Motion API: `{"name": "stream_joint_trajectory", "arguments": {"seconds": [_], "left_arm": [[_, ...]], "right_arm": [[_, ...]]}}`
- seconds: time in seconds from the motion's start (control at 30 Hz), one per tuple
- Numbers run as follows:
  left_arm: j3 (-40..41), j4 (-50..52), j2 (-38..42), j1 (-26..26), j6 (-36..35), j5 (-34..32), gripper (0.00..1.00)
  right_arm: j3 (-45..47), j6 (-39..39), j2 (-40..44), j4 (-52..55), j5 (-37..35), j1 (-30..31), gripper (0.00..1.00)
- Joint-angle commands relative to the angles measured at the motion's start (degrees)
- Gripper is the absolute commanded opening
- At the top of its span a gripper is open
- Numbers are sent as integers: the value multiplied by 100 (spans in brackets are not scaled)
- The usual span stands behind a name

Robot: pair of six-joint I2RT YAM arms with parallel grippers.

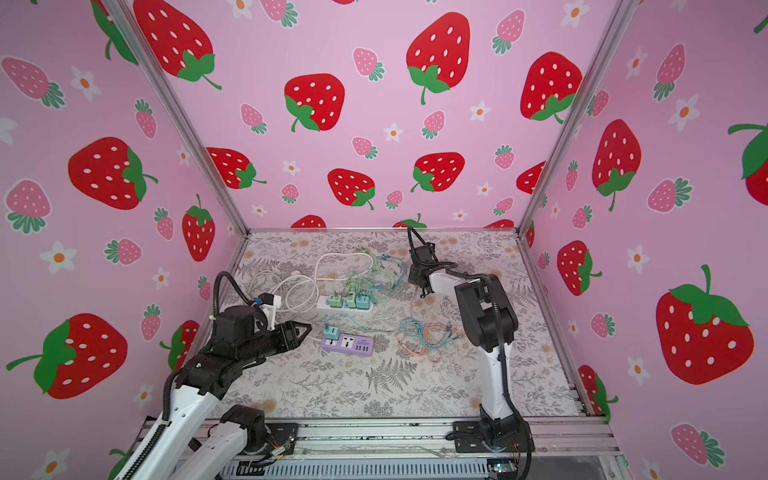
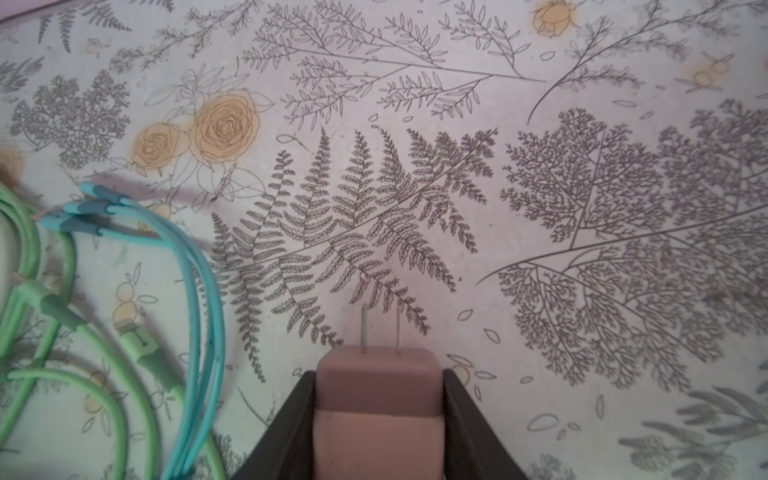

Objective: Insert plugs into power strip
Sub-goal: Pick up the plug from the top-center of the table.

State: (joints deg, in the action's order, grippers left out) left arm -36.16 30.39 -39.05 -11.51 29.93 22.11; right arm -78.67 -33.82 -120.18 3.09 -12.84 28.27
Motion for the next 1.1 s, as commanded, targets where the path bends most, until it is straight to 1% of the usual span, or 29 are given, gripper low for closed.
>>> {"name": "stream_joint_trajectory", "arguments": {"seconds": [0.0, 0.13, 0.3, 0.47, 0.63, 0.9, 1.07], "left_arm": [[-101, -15, 11, 38, -52, 83, 55], [-119, -16, -23, 34, -71, 83, 55], [-145, -50, -64, 34, -90, 164, 55], [-145, -312, -119, 34, -75, 578, 55], [-167, -475, -182, 35, -108, 951, 55], [-142, -511, -190, 26, -93, 1028, 55], [-145, -543, -230, 30, -93, 1118, 55]], "right_arm": [[155, 421, 470, -40, 388, 29, 30], [159, 882, 1026, -191, 782, 29, 25], [153, 1544, 1847, -422, 1057, 73, 24], [-71, 2111, 2480, -398, 1143, 123, 24], [-293, 2537, 2912, -401, 1078, 211, 24], [-689, 3103, 3469, -509, 831, 441, 24], [-690, 3430, 3870, -760, 624, 573, 24]]}}
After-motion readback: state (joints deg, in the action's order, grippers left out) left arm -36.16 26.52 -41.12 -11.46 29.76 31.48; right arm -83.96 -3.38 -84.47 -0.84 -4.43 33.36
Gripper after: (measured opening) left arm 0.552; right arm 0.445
